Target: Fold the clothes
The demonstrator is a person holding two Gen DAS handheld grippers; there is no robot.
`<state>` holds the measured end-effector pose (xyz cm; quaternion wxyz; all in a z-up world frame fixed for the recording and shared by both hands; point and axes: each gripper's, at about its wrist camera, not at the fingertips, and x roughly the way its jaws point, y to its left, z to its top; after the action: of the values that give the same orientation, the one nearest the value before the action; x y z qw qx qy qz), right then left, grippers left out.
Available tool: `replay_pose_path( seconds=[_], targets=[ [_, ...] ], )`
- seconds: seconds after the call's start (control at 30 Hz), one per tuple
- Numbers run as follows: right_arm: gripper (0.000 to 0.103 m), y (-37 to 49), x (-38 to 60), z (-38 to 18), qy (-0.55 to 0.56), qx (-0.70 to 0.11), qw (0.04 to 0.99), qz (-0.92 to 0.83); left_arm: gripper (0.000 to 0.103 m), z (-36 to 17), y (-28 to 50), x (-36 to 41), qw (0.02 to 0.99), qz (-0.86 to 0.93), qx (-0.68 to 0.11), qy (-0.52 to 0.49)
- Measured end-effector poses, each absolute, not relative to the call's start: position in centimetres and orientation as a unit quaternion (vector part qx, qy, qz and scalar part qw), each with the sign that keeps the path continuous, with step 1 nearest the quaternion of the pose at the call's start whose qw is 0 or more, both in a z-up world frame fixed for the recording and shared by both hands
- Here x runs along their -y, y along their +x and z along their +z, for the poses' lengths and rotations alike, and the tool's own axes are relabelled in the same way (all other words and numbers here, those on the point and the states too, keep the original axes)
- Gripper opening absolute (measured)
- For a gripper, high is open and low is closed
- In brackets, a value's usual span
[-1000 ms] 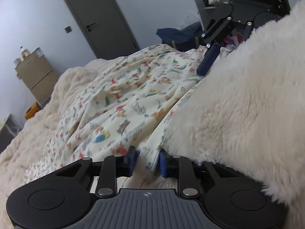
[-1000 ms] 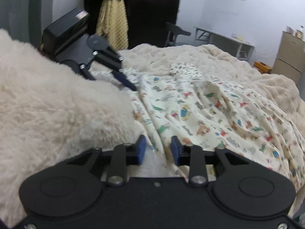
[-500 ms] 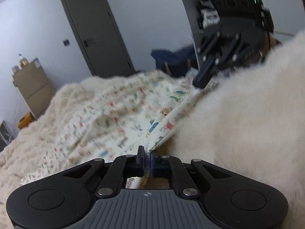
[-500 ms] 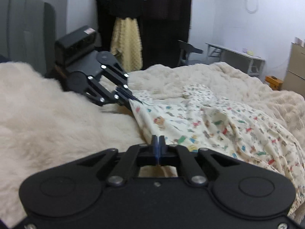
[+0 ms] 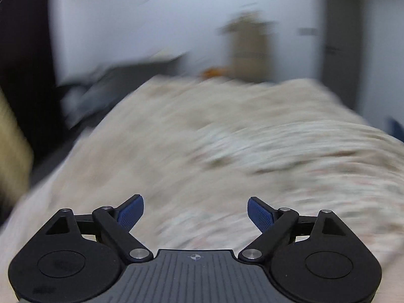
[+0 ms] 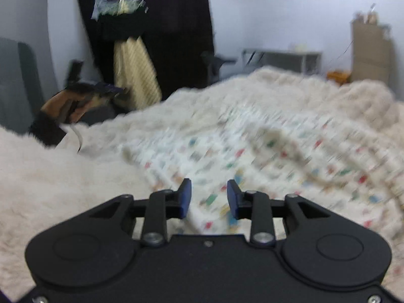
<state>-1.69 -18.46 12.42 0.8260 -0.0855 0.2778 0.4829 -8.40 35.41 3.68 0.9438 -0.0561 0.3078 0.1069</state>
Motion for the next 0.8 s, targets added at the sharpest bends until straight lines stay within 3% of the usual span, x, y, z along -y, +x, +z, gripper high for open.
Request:
replay_pose_path(
  seconds=[0.13, 0.3, 0.37, 0.4, 0.57, 0.8],
  targets=[
    [0.03, -1.8, 18.1, 11.6, -0.096, -0.302, 0.805, 0.501, 0.073, -4.6, -8.8, -43.7, 0.892, 0.15, -0.377, -0.2],
    [0.035, -2.1, 18.5, 12.1, -0.096, -0.305, 0.805, 0.501, 0.071, -4.2, -10.5, -40.9, 0.916, 0.136, -0.364, -0.098],
    [0.038, -2.4, 18.4, 12.6, -0.101, -0.301, 0.808, 0.496, 0.083, -4.0, -11.1, -39.8, 0.923, 0.13, -0.357, -0.056],
    [0.039, -2.6, 18.6, 12.9, -0.104, -0.297, 0.81, 0.494, 0.083, -3.8, -11.4, -39.0, 0.927, 0.123, -0.354, -0.031],
    [0.052, -3.6, 20.4, 14.4, -0.142, -0.275, 0.817, 0.487, 0.086, -0.2, -13.1, -30.3, 0.934, -0.037, -0.318, 0.156],
    [0.064, -6.5, 25.9, 14.9, -0.231, -0.229, 0.826, 0.46, 0.088, 0.8, -13.9, -19.1, 0.907, -0.241, -0.251, 0.237]
  ],
)
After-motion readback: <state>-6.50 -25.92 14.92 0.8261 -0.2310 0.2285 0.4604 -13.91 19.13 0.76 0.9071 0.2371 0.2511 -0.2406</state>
